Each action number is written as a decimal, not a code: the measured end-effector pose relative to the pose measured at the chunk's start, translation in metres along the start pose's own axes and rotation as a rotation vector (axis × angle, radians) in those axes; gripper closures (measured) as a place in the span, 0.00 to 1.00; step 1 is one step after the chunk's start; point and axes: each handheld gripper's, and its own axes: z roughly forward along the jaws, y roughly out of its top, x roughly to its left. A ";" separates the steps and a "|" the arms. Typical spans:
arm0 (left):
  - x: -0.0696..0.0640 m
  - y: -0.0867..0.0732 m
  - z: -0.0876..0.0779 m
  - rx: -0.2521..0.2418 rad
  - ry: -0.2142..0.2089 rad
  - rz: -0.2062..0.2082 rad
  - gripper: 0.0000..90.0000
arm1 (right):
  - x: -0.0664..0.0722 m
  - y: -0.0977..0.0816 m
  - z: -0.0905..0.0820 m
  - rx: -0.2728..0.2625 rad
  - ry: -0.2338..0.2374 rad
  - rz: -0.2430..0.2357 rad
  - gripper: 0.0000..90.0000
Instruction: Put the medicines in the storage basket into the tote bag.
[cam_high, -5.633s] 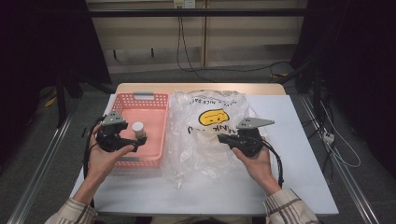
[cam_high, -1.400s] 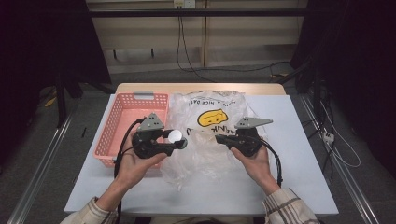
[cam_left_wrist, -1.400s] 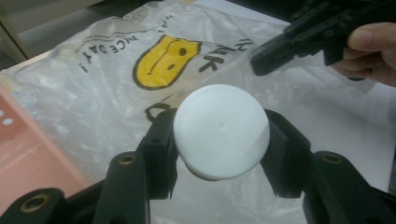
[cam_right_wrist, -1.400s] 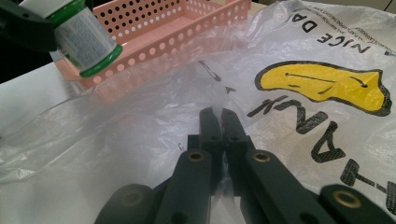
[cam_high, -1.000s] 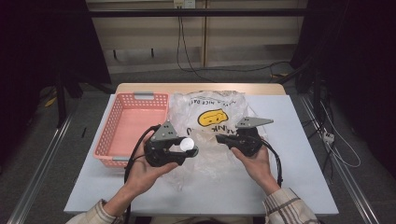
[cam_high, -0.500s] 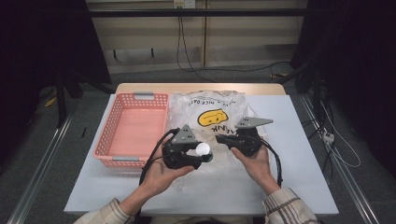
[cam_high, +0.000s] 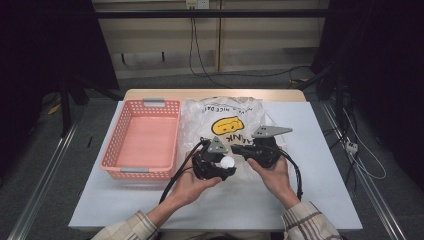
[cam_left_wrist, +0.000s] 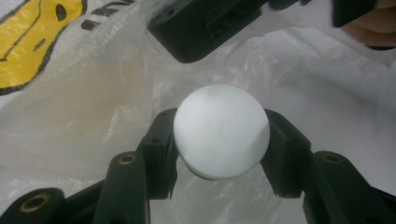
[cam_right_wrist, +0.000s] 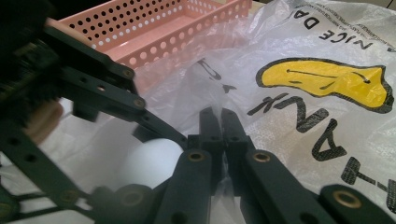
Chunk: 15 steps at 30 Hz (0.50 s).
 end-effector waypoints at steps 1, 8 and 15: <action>0.001 0.000 0.003 0.004 0.003 0.001 0.57 | 0.000 0.000 0.000 0.000 0.000 -0.001 1.00; 0.011 -0.001 0.021 0.008 0.032 -0.051 0.57 | 0.000 0.000 -0.002 0.000 0.008 0.005 1.00; 0.012 -0.004 0.038 0.024 0.051 -0.064 0.57 | 0.001 -0.004 -0.001 0.014 0.013 0.007 1.00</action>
